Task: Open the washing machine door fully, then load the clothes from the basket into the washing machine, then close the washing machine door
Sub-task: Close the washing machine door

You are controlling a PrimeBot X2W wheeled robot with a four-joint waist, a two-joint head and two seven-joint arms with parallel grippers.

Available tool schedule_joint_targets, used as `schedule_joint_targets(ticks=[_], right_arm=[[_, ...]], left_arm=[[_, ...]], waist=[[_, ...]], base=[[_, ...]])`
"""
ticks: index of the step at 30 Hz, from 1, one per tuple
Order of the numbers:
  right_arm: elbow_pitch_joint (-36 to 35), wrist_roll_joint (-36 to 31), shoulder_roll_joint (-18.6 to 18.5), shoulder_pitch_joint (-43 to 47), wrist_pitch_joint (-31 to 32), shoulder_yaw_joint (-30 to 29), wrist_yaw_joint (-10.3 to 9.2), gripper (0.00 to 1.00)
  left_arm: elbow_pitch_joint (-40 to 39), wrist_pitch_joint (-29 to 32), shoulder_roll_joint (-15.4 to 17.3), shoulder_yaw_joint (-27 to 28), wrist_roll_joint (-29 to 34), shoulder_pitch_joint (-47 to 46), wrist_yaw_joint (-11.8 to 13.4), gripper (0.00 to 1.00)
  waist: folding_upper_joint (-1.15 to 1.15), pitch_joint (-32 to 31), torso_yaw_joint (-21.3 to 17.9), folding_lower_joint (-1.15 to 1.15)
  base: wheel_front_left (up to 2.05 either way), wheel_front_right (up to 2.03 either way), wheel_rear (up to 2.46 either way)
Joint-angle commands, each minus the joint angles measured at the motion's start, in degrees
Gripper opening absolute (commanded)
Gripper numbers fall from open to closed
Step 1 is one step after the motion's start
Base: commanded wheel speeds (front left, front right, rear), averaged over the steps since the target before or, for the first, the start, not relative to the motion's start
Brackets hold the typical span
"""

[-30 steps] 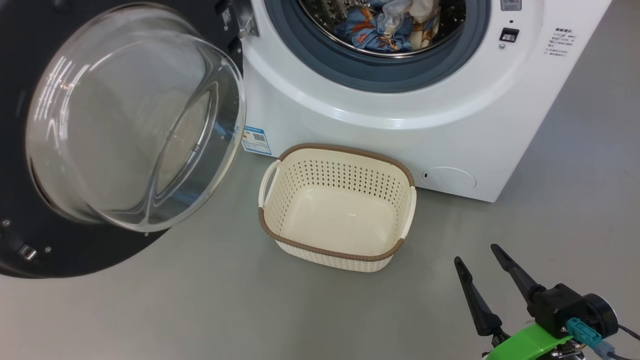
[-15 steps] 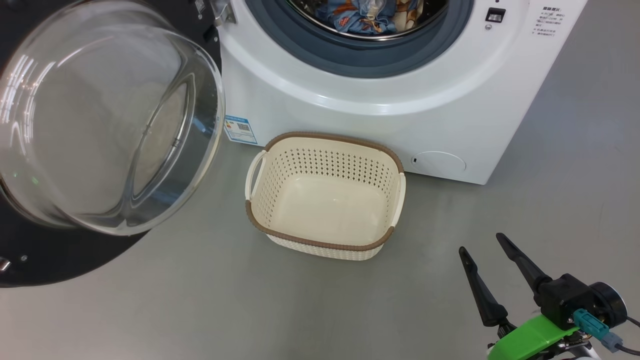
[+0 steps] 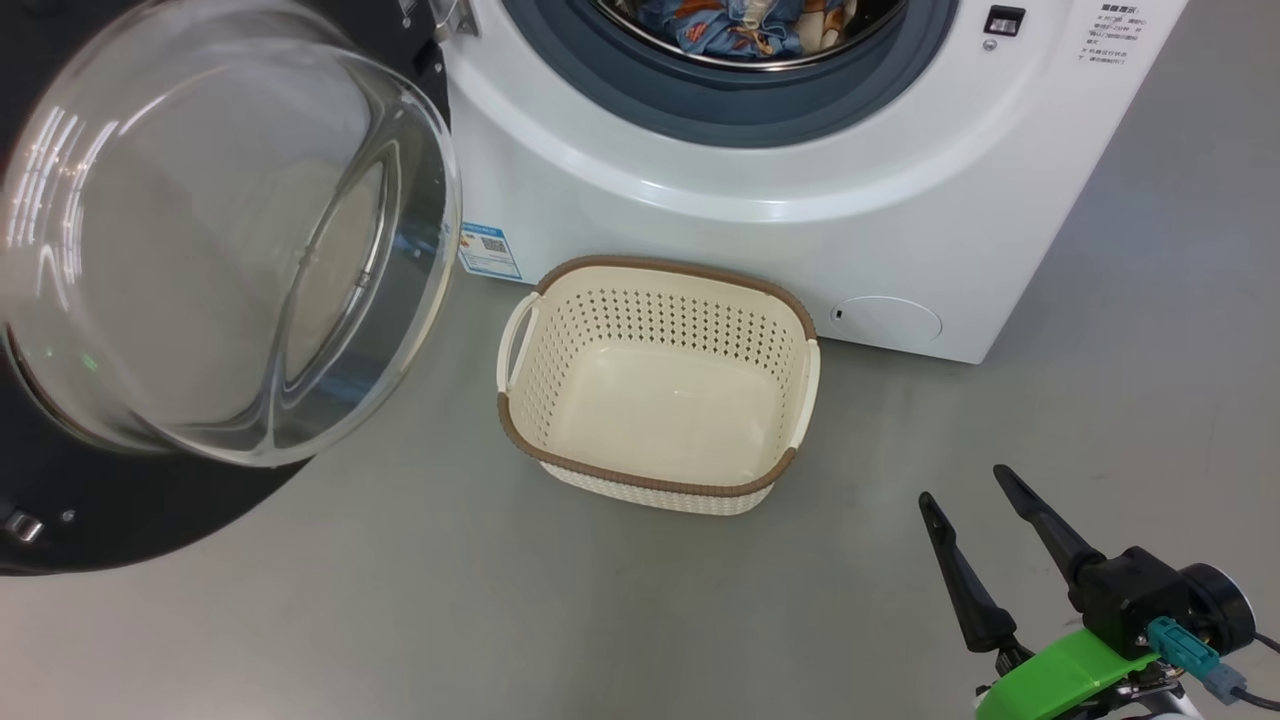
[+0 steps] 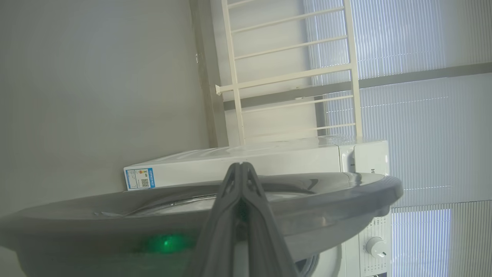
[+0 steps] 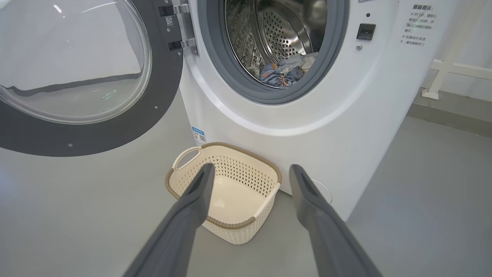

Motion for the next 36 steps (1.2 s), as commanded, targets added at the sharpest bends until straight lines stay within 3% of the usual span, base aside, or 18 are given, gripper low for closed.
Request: schedule_joint_targets(ticks=[1,11,25,36], right_arm=[[-1.57,-0.45,-0.15,-1.66,0.07,1.18,0.08,1.00],[-0.41,-0.20,0.19,-1.62,-0.82,0.85,0.08,1.00],[1.45,0.23,1.37,-1.71,-2.63,1.35,0.08,1.00],[3.23,0.73,2.49,-2.03,-4.12,1.34,0.08,1.00]], left_arm=[[-1.83,1.19,2.47,0.44,-0.43,0.84,-0.36,0.00],[-7.50,9.66,-0.66,0.42,-6.19,2.97,0.08,0.00],[-19.65,19.35,-5.82,-1.98,-11.85,7.24,5.17,0.00],[-31.23,26.02,-9.56,-7.40,-12.44,13.11,9.38,0.00]], waist=[[0.00,-0.04,0.06,0.00],[0.00,-0.76,0.74,0.00],[0.00,-1.67,0.51,0.00],[0.00,-2.36,0.60,0.00]], base=[[0.00,0.00,0.00],[0.00,0.00,0.00],[0.00,0.00,0.00],[0.00,0.00,0.00]])
